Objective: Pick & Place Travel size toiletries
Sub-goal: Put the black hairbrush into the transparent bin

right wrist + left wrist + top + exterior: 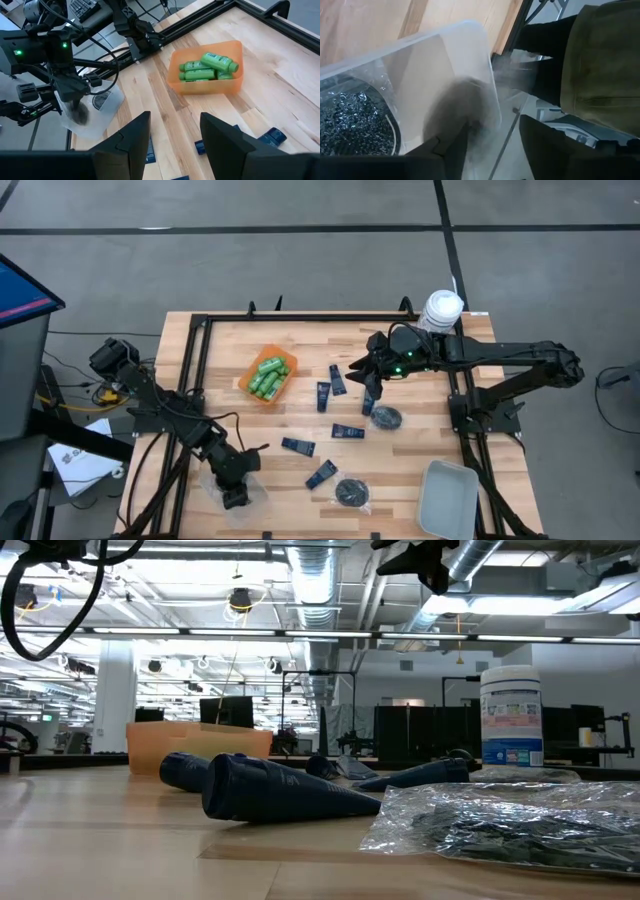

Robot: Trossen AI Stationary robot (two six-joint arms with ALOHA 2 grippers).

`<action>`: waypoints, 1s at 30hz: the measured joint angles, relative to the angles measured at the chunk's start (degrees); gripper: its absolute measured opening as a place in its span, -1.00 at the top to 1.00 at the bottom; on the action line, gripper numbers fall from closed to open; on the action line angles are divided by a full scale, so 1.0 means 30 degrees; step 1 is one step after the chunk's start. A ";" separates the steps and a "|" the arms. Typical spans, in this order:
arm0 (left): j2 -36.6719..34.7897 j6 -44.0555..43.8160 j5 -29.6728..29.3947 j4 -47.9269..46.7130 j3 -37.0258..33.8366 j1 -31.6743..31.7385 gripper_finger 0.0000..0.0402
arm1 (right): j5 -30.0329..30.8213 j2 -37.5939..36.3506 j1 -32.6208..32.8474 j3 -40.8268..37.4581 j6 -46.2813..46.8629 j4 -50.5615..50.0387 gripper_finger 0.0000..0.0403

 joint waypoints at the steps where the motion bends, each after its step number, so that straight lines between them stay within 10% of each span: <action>1: 0.0000 -0.0014 0.0007 -0.0002 0.0000 0.0000 0.10 | 0.0000 -0.0001 0.0000 0.0000 -0.0005 -0.0006 0.18; 17: -0.3111 0.1608 -0.0182 -0.0684 0.0000 0.2690 -0.04 | 0.0373 0.0001 -0.0805 0.0000 0.0238 -0.2586 0.20; 30: -0.9050 0.5209 -0.8985 0.0079 0.0000 0.6674 -0.14 | 0.3169 0.1372 -0.0142 -0.0751 0.2969 -1.2829 -0.11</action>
